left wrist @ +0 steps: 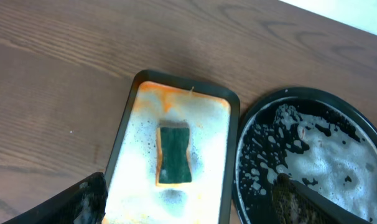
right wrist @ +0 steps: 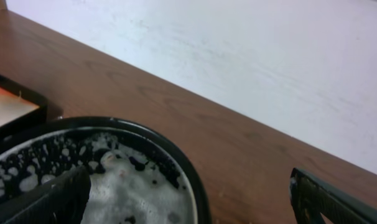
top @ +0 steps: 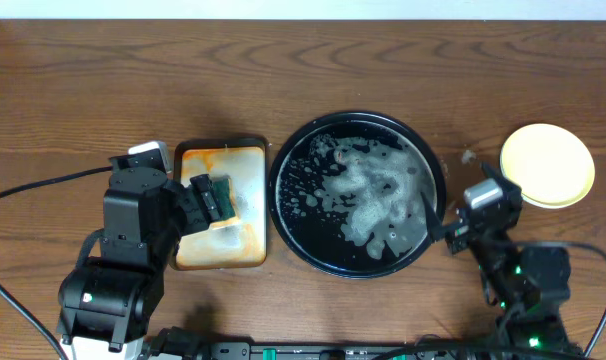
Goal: Clean dirty plates on tray and stack at the side
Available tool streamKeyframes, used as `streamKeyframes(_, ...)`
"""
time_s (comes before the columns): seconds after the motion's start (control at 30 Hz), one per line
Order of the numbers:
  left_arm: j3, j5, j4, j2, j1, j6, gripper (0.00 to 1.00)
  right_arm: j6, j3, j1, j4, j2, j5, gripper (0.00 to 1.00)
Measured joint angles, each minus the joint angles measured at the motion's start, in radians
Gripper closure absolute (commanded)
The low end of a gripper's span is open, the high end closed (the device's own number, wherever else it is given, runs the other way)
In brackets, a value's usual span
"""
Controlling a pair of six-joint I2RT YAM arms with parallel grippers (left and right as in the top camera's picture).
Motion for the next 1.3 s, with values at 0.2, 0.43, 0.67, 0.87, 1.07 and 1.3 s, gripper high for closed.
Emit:
streamKeyframes(0.2,0.0,0.0,0.0,0.0,0.0,0.0,0.15,-0.004,-0.149,0.0,0.005,-0.179,-0.001,0.01)
streamKeyframes(0.43,0.0,0.0,0.0,0.0,0.0,0.0,0.15,-0.005,-0.218,0.0,0.007,-0.339,0.007,0.01)
streamKeyframes(0.67,0.0,0.0,0.0,0.0,0.0,0.0,0.15,-0.008,-0.266,0.0,0.015,-0.424,0.011,0.01)
streamKeyframes(0.87,0.0,0.0,0.0,0.0,0.0,0.0,0.15,-0.008,-0.299,0.0,0.02,-0.427,0.017,0.01)
streamKeyframes(1.07,0.0,0.0,0.0,0.0,0.0,0.0,0.15,-0.008,-0.308,0.0,0.013,-0.427,0.021,0.01)
streamKeyframes(1.3,0.0,0.0,0.0,0.0,0.0,0.0,0.14,-0.008,-0.308,0.0,-0.035,-0.427,0.023,0.01)
